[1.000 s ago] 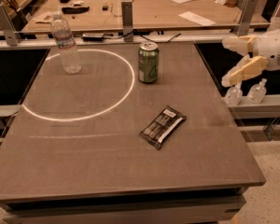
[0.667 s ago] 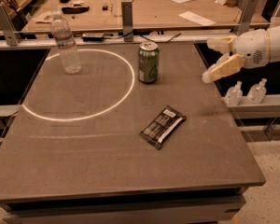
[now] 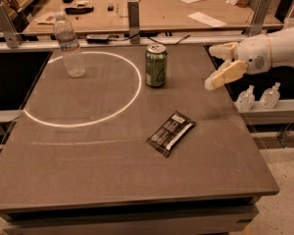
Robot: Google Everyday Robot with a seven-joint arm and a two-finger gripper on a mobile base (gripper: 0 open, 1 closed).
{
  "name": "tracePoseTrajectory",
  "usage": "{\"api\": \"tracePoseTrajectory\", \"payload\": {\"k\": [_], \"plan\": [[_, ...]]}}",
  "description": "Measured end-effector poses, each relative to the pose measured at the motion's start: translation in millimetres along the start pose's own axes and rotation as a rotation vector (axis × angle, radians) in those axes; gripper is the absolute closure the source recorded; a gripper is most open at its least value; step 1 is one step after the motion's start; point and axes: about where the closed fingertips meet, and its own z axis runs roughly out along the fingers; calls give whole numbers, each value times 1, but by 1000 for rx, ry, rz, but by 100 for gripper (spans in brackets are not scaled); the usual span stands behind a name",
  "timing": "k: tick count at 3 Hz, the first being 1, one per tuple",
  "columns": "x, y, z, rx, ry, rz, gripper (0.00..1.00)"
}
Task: Move green can near rxbar chocolate
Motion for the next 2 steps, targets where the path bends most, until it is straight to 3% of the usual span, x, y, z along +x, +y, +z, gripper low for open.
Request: {"api": "tracePoseTrajectory", "payload": {"k": [2], "plan": [[14, -11, 33, -3, 21, 52, 0]]}}
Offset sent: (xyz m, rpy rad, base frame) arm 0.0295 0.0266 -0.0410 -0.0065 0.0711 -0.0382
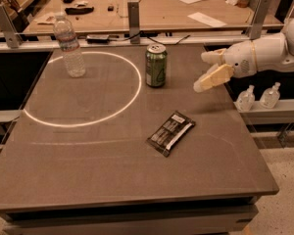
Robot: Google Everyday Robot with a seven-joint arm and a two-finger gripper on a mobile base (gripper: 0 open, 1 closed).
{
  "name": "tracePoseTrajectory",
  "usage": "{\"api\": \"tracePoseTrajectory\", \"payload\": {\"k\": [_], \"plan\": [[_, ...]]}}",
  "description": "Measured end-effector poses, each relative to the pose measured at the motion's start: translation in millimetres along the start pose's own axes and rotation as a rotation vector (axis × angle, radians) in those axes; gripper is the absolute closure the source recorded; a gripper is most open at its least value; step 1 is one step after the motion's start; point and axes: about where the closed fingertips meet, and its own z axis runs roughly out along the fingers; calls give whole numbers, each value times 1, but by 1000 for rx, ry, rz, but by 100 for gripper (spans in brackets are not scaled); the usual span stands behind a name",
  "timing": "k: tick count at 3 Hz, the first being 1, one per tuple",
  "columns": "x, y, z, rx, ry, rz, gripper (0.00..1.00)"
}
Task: Move green can near rxbar chocolate
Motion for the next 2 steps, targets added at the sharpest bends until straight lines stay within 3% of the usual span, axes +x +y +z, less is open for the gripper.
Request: {"api": "tracePoseTrajectory", "payload": {"k": [2], "plan": [[-20, -9, 49, -48, -67, -65, 0]]}}
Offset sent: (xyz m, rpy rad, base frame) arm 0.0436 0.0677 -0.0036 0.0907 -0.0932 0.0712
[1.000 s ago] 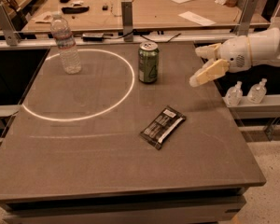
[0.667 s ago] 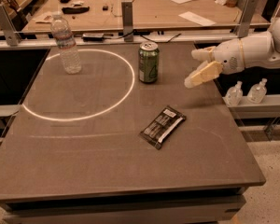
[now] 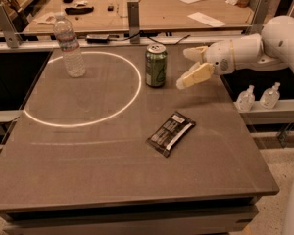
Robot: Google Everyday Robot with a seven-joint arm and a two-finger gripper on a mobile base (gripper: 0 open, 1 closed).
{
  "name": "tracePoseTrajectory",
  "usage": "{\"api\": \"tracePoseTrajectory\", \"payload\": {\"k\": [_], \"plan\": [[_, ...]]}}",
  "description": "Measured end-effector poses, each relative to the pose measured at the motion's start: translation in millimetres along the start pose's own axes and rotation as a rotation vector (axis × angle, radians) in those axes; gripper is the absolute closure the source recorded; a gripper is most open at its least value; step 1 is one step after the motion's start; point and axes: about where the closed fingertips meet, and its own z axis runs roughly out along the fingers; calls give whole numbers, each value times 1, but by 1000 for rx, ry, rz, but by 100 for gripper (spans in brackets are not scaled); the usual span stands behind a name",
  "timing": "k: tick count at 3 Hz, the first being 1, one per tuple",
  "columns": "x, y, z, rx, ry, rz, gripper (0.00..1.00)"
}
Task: Move green can near rxbar chocolate
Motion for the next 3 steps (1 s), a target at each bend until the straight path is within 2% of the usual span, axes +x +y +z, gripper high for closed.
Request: {"api": "tracePoseTrajectory", "payload": {"k": [1, 2, 3], "plan": [[-6, -3, 21, -16, -32, -3, 0], [-13, -3, 45, -52, -105, 2, 0], [-24, -1, 68, -95, -150, -8, 0]]}}
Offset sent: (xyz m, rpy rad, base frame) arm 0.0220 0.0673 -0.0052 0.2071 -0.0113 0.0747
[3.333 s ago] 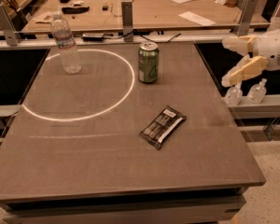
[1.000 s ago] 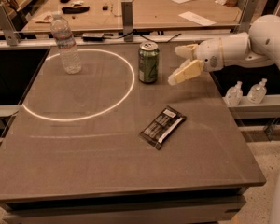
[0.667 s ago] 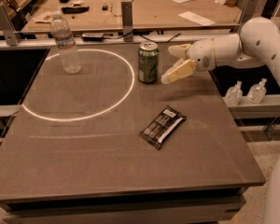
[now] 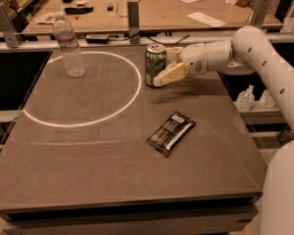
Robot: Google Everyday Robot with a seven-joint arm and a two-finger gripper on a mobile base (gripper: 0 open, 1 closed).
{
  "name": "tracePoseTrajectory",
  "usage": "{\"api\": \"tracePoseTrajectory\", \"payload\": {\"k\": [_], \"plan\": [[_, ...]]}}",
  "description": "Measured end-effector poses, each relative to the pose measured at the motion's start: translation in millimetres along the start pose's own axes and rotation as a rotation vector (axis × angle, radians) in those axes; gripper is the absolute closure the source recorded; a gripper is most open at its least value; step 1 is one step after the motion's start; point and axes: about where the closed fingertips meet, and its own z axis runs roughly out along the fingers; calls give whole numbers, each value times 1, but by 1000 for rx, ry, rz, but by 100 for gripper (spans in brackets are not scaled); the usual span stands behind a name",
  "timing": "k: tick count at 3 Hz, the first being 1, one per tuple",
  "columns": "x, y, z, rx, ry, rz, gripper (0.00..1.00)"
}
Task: Move green can near rxbar chocolate
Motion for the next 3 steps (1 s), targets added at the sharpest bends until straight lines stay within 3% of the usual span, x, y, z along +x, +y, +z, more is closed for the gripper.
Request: {"api": "tracePoseTrajectory", "payload": {"k": [3], "plan": [[-7, 0, 21, -70, -6, -18, 64]]}}
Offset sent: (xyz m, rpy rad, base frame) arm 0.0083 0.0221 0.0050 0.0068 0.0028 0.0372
